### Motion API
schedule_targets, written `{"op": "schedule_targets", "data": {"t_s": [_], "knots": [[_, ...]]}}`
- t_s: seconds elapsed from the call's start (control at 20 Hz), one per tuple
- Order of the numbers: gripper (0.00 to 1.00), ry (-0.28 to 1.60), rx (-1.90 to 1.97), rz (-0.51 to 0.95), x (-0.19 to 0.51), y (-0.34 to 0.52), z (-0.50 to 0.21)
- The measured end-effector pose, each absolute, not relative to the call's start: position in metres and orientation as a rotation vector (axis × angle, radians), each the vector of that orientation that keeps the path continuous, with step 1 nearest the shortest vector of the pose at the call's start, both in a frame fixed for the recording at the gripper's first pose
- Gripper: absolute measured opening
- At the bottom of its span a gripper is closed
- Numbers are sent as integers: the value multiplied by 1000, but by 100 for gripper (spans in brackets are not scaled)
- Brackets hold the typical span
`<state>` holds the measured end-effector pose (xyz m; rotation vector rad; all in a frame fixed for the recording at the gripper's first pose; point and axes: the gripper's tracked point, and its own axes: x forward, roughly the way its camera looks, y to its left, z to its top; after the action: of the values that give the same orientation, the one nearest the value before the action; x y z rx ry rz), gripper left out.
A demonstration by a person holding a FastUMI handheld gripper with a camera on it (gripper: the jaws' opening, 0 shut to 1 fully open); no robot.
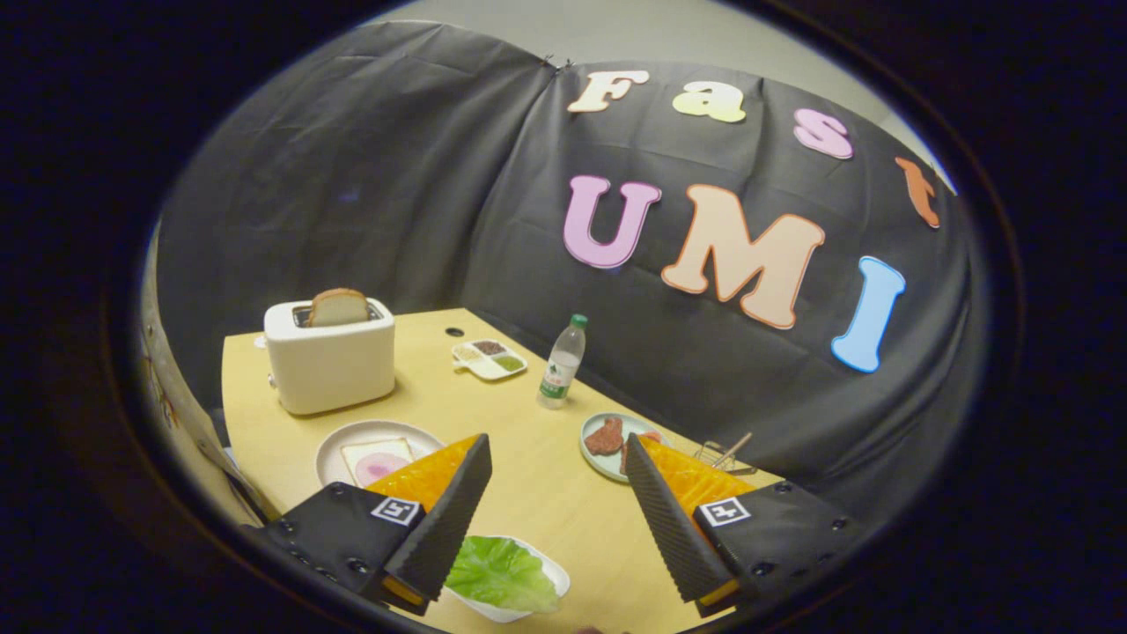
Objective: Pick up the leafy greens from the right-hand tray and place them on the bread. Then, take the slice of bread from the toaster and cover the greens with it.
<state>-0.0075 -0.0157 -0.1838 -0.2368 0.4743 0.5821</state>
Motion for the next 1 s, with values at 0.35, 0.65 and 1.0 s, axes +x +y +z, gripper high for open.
{"op": "schedule_targets", "data": {"t_s": [0.35,0.65,1.0], "knots": [[99,603,-284,649,-26,-21,-239],[99,703,-325,700,-43,-23,-280],[99,815,-353,756,-58,-22,-323]]}}
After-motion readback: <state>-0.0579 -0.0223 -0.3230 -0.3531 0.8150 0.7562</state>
